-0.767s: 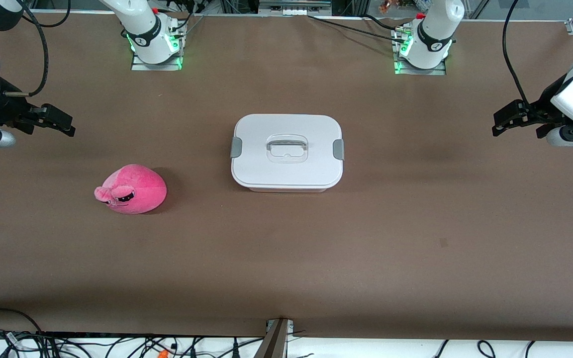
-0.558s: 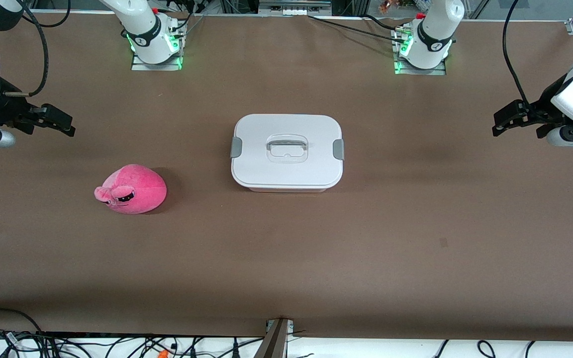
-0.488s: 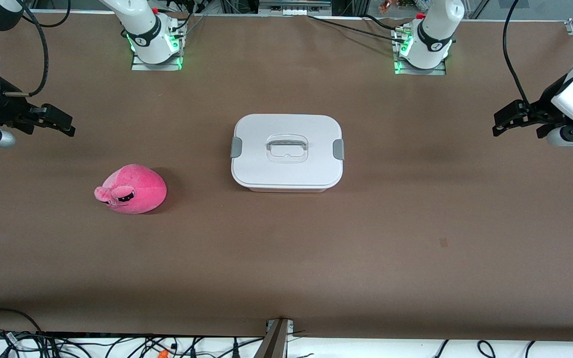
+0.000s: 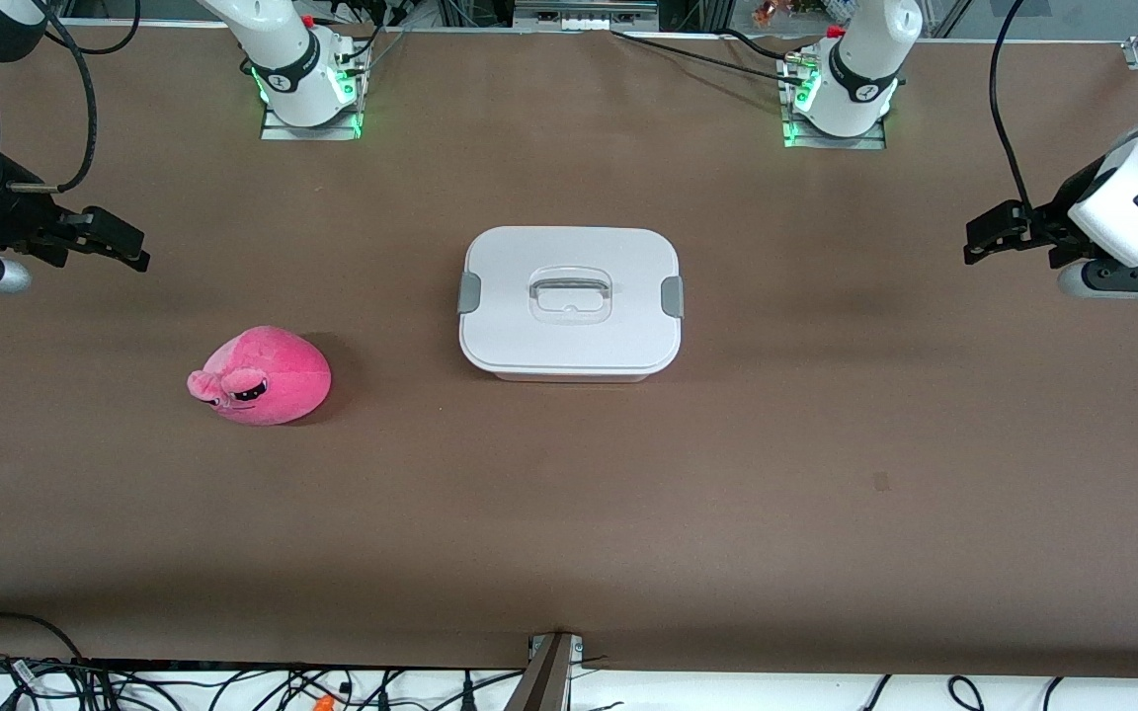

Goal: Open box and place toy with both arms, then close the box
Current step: 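Move the left gripper toward the white box lid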

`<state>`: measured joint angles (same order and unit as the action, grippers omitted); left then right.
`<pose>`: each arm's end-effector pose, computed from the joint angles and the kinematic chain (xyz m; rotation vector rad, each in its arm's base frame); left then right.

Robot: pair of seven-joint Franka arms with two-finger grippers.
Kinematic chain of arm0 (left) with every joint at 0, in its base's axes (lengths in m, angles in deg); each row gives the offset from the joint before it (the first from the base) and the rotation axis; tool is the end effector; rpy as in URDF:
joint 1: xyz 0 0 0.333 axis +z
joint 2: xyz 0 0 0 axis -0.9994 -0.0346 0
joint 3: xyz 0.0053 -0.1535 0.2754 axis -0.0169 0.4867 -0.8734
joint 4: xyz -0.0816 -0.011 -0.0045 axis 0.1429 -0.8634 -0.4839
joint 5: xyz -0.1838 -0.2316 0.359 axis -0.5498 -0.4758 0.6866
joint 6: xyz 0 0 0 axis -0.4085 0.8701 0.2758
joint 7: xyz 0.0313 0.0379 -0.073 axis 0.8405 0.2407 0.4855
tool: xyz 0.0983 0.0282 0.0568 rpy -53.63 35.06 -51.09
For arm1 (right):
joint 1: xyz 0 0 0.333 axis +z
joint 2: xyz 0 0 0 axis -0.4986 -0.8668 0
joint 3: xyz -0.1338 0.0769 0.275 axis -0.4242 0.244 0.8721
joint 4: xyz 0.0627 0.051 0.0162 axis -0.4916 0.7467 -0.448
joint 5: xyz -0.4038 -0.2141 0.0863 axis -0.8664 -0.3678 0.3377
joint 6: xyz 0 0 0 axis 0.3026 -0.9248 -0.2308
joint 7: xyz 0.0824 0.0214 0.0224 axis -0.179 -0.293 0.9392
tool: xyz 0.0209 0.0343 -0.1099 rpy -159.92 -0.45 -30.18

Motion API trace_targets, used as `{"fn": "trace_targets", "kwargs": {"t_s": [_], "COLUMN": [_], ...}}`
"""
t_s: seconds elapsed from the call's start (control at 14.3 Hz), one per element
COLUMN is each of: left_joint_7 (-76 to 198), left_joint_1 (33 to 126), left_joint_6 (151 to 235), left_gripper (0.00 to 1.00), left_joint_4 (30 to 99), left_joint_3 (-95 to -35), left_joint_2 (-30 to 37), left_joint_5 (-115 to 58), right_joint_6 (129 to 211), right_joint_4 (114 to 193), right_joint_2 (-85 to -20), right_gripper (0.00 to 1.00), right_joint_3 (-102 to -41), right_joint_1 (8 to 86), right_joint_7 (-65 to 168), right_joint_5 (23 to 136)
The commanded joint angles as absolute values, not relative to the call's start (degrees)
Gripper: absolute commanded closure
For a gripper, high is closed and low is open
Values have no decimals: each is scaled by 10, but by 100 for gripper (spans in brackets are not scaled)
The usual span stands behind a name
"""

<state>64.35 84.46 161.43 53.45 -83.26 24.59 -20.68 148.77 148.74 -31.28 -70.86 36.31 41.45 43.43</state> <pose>0.6394 -0.0453 0.5744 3.1204 -0.0236 -0.1984 0.6416 0.0227 0.5634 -3.1301 0.0882 0.0394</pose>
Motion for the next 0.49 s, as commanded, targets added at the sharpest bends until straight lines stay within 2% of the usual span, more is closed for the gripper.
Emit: {"fn": "trace_targets", "kwargs": {"t_s": [0.0,0.21,0.42], "left_joint_7": [658,696,806], "left_joint_1": [843,841,841], "left_joint_6": [1564,1487,1498], "left_gripper": [0,0,0], "left_joint_4": [515,516,521], "left_joint_3": [-813,-774,-740], "left_joint_2": [238,236,223], "left_joint_5": [-219,-219,-220], "right_joint_6": [1486,1486,1485], "right_joint_4": [1475,1475,1475], "right_joint_2": [-319,-319,-320], "right_gripper": [0,0,0], "right_joint_3": [-703,-703,-703], "right_joint_1": [360,360,360], "right_joint_7": [411,412,412], "right_joint_5": [426,425,425]}}
